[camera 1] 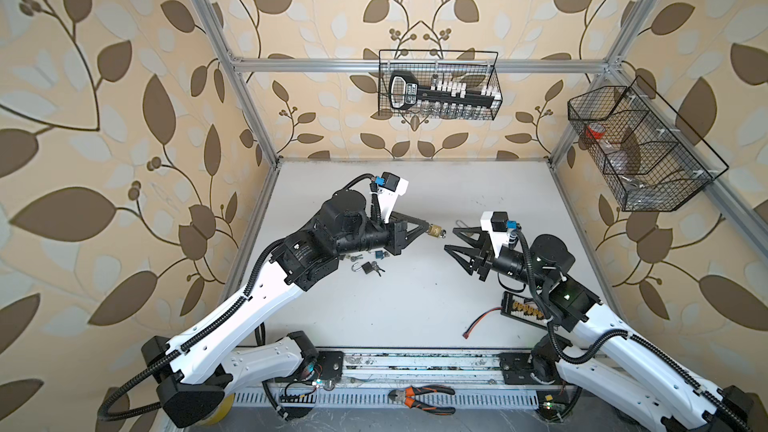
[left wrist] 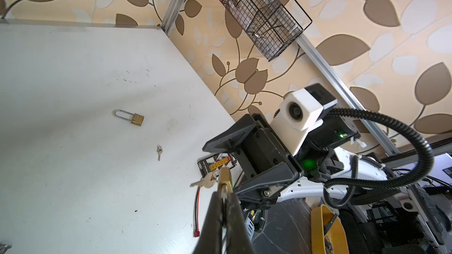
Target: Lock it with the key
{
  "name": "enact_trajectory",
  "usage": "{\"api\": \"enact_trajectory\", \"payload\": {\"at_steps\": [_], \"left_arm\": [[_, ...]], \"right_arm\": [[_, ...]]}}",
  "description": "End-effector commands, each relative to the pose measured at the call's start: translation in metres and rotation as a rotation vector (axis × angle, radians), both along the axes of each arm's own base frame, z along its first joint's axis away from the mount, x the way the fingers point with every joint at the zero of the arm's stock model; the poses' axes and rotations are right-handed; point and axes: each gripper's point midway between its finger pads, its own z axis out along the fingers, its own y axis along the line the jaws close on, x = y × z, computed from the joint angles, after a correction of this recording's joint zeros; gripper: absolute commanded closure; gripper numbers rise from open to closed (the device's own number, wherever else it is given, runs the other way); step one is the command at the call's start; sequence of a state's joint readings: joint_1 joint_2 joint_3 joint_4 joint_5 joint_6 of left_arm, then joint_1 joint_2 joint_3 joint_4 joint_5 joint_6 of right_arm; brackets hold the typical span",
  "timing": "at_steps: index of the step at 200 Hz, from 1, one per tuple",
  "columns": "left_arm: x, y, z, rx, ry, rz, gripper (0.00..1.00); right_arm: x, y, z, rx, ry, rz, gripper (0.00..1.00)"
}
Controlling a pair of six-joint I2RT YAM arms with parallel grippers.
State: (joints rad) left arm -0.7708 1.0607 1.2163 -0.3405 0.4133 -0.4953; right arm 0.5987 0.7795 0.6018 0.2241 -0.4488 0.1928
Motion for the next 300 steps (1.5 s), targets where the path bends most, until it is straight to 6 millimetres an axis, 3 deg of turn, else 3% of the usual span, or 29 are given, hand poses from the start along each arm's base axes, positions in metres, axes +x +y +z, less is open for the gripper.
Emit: {"api": "enact_trajectory", "payload": {"at_steps": [1,88,192,221,259,300], "left_arm": [[-0.007,-0.001,0.034,-0.079,-0.052,-0.043,1.00],[-0.013,-0.006,0.035,-0.103,-0.034,-0.088,1.00],[-0.011,-0.002,0.034,-0.098,-0.032,-0.064,1.00],[-0.010,0.003,0.033,-0.089,-0.038,-0.036,1.00],[-0.017,0.004,0.042,-0.101,-0.056,-0.066,1.00],[-0.013,0.012,0.036,-0.037,-0.068,-0.024,1.00]], "right_arm": [[-0.010,0.008,0.012,0.026,-0.055,0.076,0.50],[-0.014,0.015,0.017,0.048,-0.050,0.133,0.69],[-0.014,0.008,0.014,0.044,-0.043,0.095,1.00],[-0.012,0.004,0.003,0.016,-0.016,0.064,1.00],[0.000,-0.006,-0.036,-0.061,0.096,-0.034,1.00],[0.001,-0.016,-0.054,-0.065,0.144,-0.092,1.00]]}}
